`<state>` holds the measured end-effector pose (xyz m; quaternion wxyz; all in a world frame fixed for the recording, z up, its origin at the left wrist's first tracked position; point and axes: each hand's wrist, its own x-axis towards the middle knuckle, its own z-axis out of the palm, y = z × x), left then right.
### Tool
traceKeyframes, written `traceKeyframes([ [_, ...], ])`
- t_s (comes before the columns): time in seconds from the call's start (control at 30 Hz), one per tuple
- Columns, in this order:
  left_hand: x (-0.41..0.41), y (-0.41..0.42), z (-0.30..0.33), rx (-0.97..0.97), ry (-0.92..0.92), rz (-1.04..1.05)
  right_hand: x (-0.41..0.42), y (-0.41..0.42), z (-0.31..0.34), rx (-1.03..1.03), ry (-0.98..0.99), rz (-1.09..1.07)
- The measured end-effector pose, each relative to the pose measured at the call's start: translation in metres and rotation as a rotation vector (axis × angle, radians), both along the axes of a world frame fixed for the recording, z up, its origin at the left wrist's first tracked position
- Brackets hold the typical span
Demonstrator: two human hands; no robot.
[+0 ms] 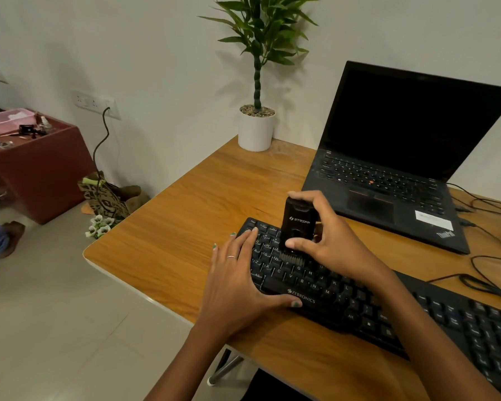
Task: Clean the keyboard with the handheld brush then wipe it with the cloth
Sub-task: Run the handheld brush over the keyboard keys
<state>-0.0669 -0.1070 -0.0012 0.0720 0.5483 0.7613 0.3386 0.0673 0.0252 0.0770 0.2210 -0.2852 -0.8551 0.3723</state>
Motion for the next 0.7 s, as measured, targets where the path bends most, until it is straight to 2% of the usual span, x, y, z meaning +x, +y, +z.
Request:
traceKeyframes([
  [0.17, 0.001, 0.000, -0.001, -0.003, 0.012, 0.003, 0.000, 0.014, -0.001, 0.079, -0.019, -0.112],
  [0.3, 0.000, -0.001, -0.001, 0.011, 0.012, 0.005, 0.002, 0.014, 0.003, -0.031, -0.012, 0.007],
  [0.43, 0.001, 0.000, -0.001, 0.010, 0.017, 0.003, 0.002, 0.024, -0.004, 0.063, -0.002, -0.115],
  [0.57, 0.000, 0.000, -0.001, 0.017, 0.009, -0.002, 0.002, 0.023, 0.000, -0.003, 0.009, -0.031],
  [0.7, 0.001, 0.000, -0.001, 0.016, 0.020, -0.002, -0.002, 0.031, -0.005, 0.066, 0.010, -0.127],
])
